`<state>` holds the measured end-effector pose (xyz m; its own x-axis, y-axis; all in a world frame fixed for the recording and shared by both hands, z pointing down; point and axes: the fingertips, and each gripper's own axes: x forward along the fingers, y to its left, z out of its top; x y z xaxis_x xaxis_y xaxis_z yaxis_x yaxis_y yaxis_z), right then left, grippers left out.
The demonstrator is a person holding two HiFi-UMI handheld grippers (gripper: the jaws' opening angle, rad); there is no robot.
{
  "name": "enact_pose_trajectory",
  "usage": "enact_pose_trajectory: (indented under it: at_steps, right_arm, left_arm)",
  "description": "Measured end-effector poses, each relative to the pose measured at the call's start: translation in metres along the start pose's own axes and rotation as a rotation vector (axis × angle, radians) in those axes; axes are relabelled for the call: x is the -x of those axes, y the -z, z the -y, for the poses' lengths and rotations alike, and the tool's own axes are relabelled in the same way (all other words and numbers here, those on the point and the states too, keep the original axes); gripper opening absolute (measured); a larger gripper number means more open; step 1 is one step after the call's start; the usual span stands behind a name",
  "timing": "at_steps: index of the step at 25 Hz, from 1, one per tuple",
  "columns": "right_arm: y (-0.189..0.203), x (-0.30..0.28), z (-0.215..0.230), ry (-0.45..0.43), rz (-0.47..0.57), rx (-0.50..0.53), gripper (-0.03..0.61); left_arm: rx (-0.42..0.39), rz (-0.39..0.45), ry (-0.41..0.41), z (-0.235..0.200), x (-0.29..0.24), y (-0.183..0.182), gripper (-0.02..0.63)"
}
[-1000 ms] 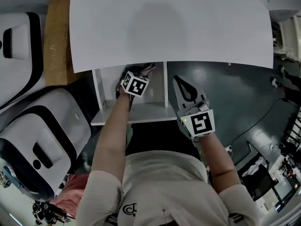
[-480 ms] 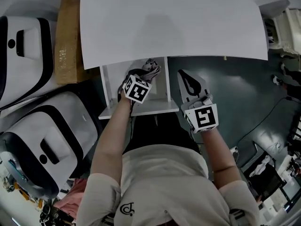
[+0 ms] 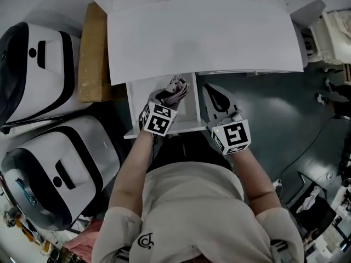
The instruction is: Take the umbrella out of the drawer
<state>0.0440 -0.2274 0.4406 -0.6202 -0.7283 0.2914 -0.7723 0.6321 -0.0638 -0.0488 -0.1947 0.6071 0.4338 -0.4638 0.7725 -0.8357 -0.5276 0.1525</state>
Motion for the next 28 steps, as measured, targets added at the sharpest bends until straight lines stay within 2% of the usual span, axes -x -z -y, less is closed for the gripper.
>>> enact_pose_trajectory:
  at_steps: [4,8,15,19,28]
  right_arm:
    - [-0.02,0.002,-0.007,0.017,0.036,0.0,0.006]
    - [-0.04,0.008,-0.005,0.05,0.049,0.009,0.006]
    - [-0.079,0.015,-0.017,0.011,0.132,0.064,0.006]
    - [-0.098,0.019,-0.022,-0.006,0.168,0.095,0.006]
    - [-0.127,0.03,-0.043,-0.049,0.238,0.12,0.006]
  left_arm:
    - [-0.039,0.088,-0.03,-0.002,0.033,-0.03,0.227]
    - [-0.051,0.21,-0.07,-0.004,0.069,-0.071,0.227]
    - [-0.064,0.426,-0.135,-0.008,0.14,-0.131,0.227]
    - [-0.058,0.533,-0.164,-0.009,0.179,-0.149,0.227]
    - [-0.053,0.736,-0.254,-0.016,0.267,-0.165,0.229]
